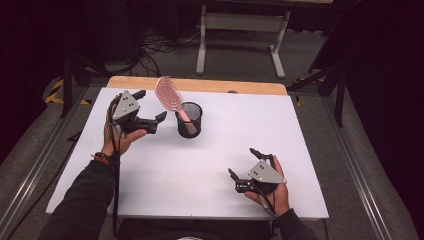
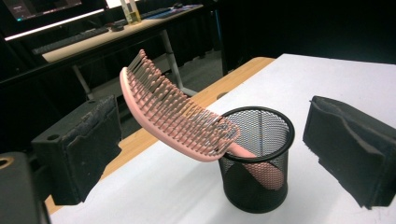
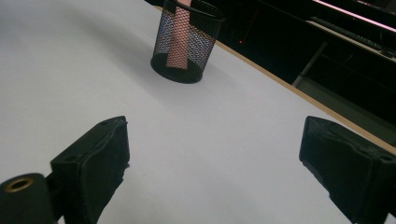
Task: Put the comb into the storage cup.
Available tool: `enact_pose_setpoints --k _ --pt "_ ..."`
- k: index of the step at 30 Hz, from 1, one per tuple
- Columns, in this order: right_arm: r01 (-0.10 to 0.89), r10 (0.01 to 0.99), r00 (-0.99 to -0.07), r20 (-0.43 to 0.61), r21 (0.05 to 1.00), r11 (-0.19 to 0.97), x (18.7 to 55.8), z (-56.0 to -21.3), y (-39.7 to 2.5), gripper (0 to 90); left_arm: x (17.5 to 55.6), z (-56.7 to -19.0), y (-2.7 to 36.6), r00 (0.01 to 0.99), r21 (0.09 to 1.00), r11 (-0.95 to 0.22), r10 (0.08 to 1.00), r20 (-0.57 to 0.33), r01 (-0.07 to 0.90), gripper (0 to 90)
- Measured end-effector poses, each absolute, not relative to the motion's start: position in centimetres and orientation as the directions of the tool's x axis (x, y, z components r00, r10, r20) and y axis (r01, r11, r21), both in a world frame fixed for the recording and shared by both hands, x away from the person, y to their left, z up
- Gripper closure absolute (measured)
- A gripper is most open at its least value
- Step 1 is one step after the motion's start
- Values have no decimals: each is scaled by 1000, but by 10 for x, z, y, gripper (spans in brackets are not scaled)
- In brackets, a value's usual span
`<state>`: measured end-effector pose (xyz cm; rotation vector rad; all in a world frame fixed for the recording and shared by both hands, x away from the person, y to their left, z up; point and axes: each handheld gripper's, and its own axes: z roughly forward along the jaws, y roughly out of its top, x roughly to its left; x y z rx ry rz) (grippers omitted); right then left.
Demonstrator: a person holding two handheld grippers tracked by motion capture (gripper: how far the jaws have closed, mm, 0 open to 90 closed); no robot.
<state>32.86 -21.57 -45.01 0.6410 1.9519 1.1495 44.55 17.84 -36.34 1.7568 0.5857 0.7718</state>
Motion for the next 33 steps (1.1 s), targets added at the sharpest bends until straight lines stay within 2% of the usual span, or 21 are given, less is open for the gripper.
enact_pose_setpoints --k 13,33 --pt "39 730 -580 -362 882 469 328 -450 -215 93 431 -368 175 681 944 -331 687 252 -15 53" --pt "31 725 -590 -355 887 460 328 -450 -215 92 415 -375 173 717 942 -333 647 260 -40 56"
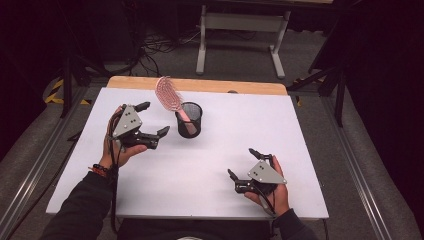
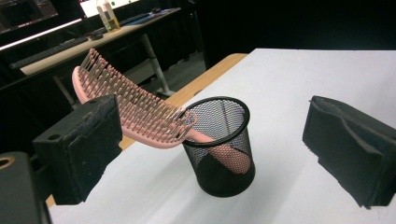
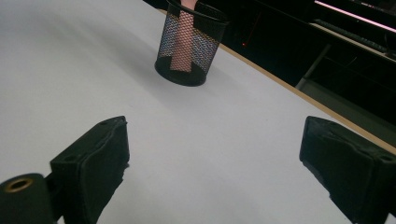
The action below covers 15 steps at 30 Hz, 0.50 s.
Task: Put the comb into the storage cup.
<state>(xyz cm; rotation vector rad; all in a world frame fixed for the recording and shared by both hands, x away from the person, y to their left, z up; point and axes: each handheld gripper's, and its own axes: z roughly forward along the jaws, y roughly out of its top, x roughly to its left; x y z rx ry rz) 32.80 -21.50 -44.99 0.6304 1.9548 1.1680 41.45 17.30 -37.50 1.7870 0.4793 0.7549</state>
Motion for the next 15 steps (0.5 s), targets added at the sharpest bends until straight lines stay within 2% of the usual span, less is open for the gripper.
enact_pose_setpoints --k 15 --pt "24 727 -588 -355 891 454 328 -449 -216 91 401 -382 170 739 931 -360 610 286 -63 57"
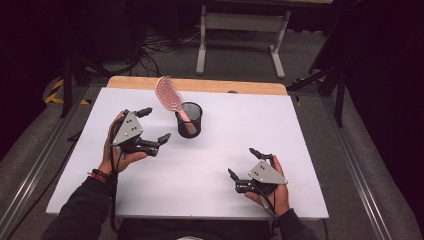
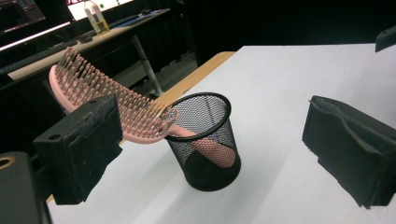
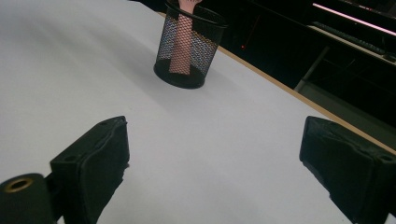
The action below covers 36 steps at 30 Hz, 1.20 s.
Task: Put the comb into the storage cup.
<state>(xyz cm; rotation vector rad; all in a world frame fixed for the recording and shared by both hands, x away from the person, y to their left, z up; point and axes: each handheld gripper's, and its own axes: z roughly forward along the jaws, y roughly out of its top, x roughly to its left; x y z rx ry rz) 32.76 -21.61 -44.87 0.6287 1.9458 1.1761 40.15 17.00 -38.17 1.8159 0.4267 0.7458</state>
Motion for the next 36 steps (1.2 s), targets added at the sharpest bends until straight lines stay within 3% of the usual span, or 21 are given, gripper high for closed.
enact_pose_setpoints --k 36 --pt "16 730 -579 -364 890 456 326 -447 -217 93 373 -405 165 770 905 -410 541 340 -111 58"
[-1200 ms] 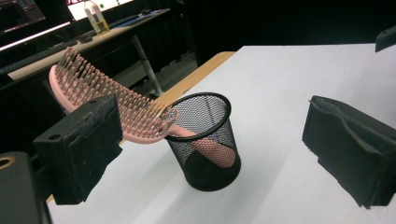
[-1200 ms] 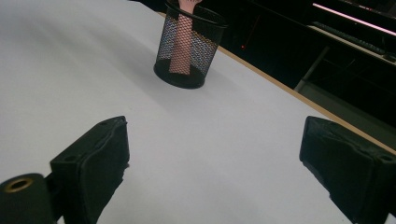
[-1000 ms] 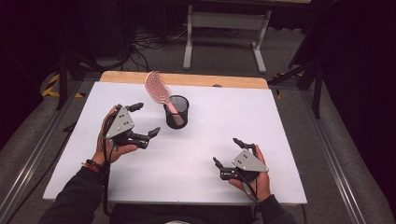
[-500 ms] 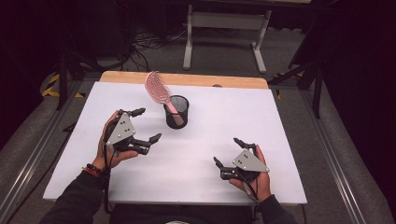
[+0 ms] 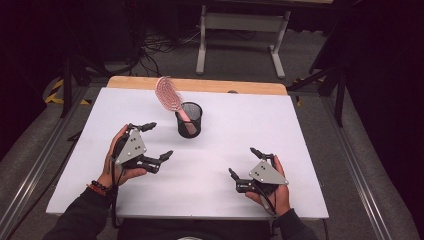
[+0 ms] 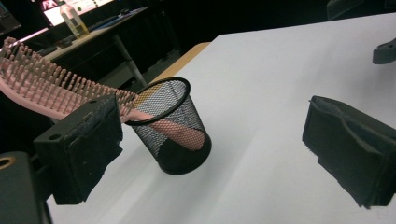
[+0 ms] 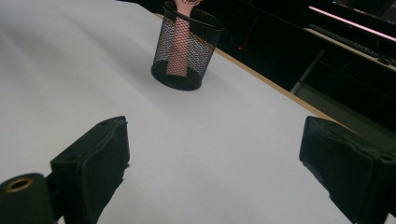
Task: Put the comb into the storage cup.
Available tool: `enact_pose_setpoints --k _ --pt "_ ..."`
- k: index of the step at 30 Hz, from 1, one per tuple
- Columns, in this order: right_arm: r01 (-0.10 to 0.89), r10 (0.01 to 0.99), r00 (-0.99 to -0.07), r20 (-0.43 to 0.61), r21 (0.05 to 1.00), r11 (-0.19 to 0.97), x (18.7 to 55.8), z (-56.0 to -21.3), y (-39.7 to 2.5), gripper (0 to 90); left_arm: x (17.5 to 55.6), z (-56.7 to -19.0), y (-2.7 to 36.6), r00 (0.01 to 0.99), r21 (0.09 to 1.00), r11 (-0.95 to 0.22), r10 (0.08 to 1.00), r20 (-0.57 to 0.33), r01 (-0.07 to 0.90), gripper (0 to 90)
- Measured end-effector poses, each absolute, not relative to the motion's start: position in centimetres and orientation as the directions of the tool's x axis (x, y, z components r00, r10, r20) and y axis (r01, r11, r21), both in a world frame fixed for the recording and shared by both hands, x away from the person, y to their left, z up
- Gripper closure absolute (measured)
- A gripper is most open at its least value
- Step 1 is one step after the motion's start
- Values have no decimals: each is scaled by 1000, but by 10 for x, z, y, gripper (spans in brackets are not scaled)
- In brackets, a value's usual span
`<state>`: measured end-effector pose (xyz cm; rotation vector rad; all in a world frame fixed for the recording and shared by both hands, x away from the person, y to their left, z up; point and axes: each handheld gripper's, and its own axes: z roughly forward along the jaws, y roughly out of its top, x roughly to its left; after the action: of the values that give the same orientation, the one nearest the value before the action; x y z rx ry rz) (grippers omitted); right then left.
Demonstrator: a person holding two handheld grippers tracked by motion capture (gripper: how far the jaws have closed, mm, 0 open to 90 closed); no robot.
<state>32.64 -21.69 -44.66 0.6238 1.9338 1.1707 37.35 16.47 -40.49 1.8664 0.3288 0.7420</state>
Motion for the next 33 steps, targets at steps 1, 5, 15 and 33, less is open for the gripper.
enact_pose_setpoints --k 1,5,15,33 --pt "16 730 -579 -364 890 456 326 -447 -217 93 373 -405 165 770 905 -410 541 340 -111 58" --pt "16 729 -580 -364 889 457 326 -447 -217 92 371 -411 165 771 900 -422 535 346 -111 59" --pt "17 728 -581 -364 889 458 327 -447 -217 92 366 -418 166 777 894 -435 524 349 -108 62" --pt "15 727 -583 -364 889 458 326 -447 -217 92 356 -439 175 789 884 -462 514 335 -75 63"
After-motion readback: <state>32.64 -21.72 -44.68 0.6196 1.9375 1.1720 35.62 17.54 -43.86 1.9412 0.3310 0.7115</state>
